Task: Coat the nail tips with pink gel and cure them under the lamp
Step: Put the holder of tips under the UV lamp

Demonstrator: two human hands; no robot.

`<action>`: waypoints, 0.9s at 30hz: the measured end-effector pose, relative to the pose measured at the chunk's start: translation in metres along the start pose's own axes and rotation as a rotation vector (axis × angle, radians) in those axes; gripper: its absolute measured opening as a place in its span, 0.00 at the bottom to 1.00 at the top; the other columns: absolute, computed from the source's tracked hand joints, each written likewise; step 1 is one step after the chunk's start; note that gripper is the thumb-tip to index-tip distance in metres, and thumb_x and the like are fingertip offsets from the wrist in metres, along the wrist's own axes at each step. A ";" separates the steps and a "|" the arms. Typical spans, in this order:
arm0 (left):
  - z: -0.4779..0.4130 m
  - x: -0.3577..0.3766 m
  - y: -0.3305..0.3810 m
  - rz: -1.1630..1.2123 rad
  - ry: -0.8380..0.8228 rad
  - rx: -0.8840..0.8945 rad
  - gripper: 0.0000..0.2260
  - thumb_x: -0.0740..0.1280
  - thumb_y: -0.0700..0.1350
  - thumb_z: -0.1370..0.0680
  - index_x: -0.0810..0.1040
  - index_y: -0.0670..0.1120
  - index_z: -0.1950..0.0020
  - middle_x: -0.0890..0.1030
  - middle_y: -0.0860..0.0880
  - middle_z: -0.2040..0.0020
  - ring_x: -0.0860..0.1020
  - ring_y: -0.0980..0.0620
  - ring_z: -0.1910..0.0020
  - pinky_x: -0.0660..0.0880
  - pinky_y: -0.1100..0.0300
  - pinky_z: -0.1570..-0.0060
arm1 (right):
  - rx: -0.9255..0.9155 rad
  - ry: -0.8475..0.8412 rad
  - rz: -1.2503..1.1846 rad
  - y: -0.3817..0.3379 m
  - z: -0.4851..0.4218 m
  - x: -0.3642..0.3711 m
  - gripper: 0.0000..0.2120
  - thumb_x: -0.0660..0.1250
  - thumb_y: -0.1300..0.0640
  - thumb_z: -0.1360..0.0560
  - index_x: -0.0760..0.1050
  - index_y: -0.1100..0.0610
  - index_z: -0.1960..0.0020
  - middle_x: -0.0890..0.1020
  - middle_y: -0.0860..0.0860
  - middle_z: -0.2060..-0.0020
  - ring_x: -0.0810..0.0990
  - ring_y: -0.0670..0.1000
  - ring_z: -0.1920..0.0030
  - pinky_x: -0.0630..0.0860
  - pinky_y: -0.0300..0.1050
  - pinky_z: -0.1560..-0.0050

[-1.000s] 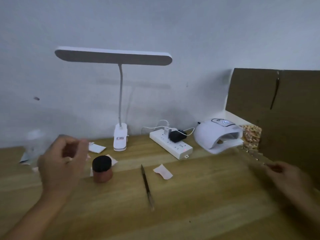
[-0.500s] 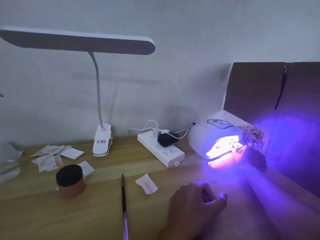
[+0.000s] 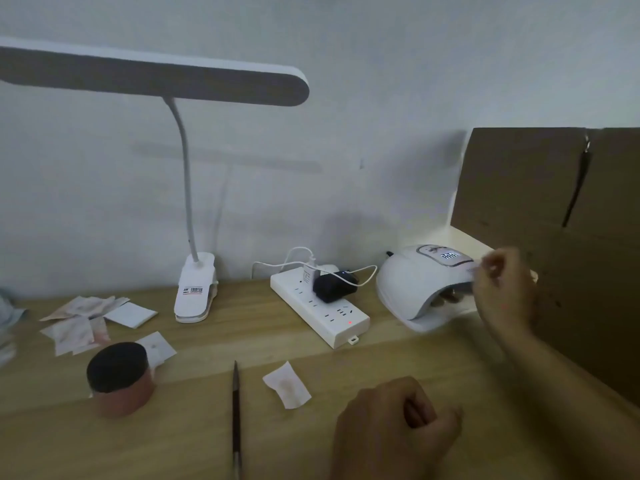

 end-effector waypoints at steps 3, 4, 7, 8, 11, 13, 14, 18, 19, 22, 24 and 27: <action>0.000 0.002 -0.001 0.027 0.011 -0.005 0.16 0.66 0.69 0.37 0.76 0.57 0.63 0.79 0.64 0.68 0.77 0.67 0.64 0.68 0.73 0.63 | -0.093 -0.390 0.263 -0.018 -0.027 0.025 0.17 0.62 0.59 0.25 0.75 0.52 0.37 0.77 0.54 0.45 0.74 0.60 0.41 0.71 0.55 0.40; 0.000 0.001 0.001 0.045 0.005 -0.019 0.16 0.67 0.68 0.36 0.75 0.57 0.64 0.79 0.63 0.69 0.77 0.66 0.65 0.68 0.72 0.63 | -0.070 -0.462 0.381 -0.018 -0.037 0.032 0.19 0.61 0.57 0.24 0.74 0.50 0.34 0.76 0.55 0.41 0.71 0.61 0.37 0.68 0.55 0.37; 0.000 -0.003 -0.001 0.050 -0.003 -0.026 0.15 0.67 0.67 0.36 0.75 0.56 0.65 0.77 0.62 0.70 0.76 0.65 0.67 0.69 0.72 0.63 | -0.036 -0.537 0.525 -0.014 -0.042 0.045 0.18 0.57 0.52 0.22 0.74 0.46 0.34 0.73 0.56 0.36 0.67 0.60 0.33 0.62 0.54 0.35; 0.000 -0.003 -0.001 0.047 -0.002 -0.024 0.15 0.67 0.67 0.36 0.75 0.56 0.65 0.77 0.62 0.70 0.76 0.66 0.67 0.69 0.73 0.63 | -0.045 -0.533 0.539 -0.011 -0.043 0.048 0.17 0.57 0.51 0.22 0.75 0.45 0.35 0.72 0.56 0.37 0.67 0.60 0.34 0.62 0.54 0.35; -0.001 -0.006 -0.001 0.031 -0.032 -0.001 0.14 0.67 0.67 0.35 0.74 0.57 0.66 0.77 0.62 0.71 0.75 0.66 0.68 0.68 0.74 0.64 | -0.082 -0.522 0.561 -0.013 -0.045 0.052 0.17 0.55 0.53 0.21 0.75 0.46 0.36 0.73 0.57 0.40 0.69 0.60 0.35 0.64 0.55 0.35; -0.002 -0.007 -0.001 0.020 -0.046 0.006 0.14 0.67 0.66 0.34 0.75 0.56 0.66 0.76 0.61 0.71 0.74 0.65 0.68 0.67 0.74 0.66 | -0.096 -0.563 0.587 -0.017 -0.046 0.050 0.17 0.56 0.54 0.21 0.75 0.46 0.35 0.73 0.57 0.40 0.69 0.60 0.35 0.66 0.54 0.36; -0.001 -0.008 0.000 0.030 -0.043 0.003 0.14 0.68 0.65 0.33 0.75 0.55 0.65 0.76 0.61 0.71 0.74 0.65 0.69 0.67 0.74 0.66 | -0.085 -0.563 0.534 -0.020 -0.044 0.046 0.17 0.56 0.55 0.21 0.75 0.47 0.35 0.74 0.58 0.39 0.69 0.60 0.35 0.66 0.53 0.35; -0.001 -0.010 -0.001 0.128 -0.027 -0.012 0.14 0.70 0.61 0.31 0.75 0.53 0.68 0.74 0.57 0.74 0.72 0.62 0.72 0.67 0.68 0.67 | 0.117 -0.061 0.113 -0.018 -0.006 0.007 0.15 0.54 0.56 0.26 0.76 0.55 0.46 0.76 0.59 0.46 0.75 0.63 0.45 0.70 0.53 0.51; -0.002 -0.010 -0.001 0.143 -0.019 -0.010 0.15 0.70 0.61 0.30 0.74 0.53 0.69 0.73 0.57 0.75 0.71 0.61 0.72 0.67 0.66 0.67 | 0.186 0.027 0.123 -0.011 0.010 -0.001 0.15 0.52 0.54 0.26 0.74 0.56 0.49 0.75 0.60 0.48 0.76 0.64 0.48 0.69 0.53 0.55; -0.003 -0.009 -0.002 0.131 0.009 -0.007 0.16 0.69 0.61 0.28 0.73 0.54 0.70 0.72 0.56 0.75 0.70 0.60 0.73 0.65 0.65 0.67 | 0.235 -0.312 0.326 0.015 0.038 0.007 0.09 0.61 0.53 0.23 0.74 0.58 0.48 0.79 0.60 0.48 0.79 0.62 0.48 0.72 0.51 0.53; -0.003 -0.007 -0.003 0.134 0.014 0.004 0.15 0.69 0.60 0.27 0.73 0.55 0.70 0.72 0.56 0.75 0.69 0.60 0.73 0.65 0.65 0.67 | 0.221 -0.505 0.427 0.025 0.042 0.019 0.14 0.66 0.52 0.23 0.75 0.59 0.41 0.79 0.60 0.44 0.78 0.60 0.43 0.73 0.50 0.47; -0.004 -0.006 -0.004 0.183 0.026 0.027 0.16 0.71 0.58 0.27 0.72 0.54 0.71 0.71 0.56 0.77 0.68 0.59 0.74 0.64 0.64 0.68 | 0.234 -0.498 0.525 0.026 0.039 0.035 0.15 0.66 0.51 0.22 0.75 0.59 0.40 0.78 0.58 0.42 0.78 0.59 0.43 0.73 0.48 0.50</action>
Point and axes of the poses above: each hand's wrist, its own z-axis away from the middle knuckle, its own x-axis out of the palm, y = z × x, the point moved 3 cm from there along -z, towards the middle knuckle
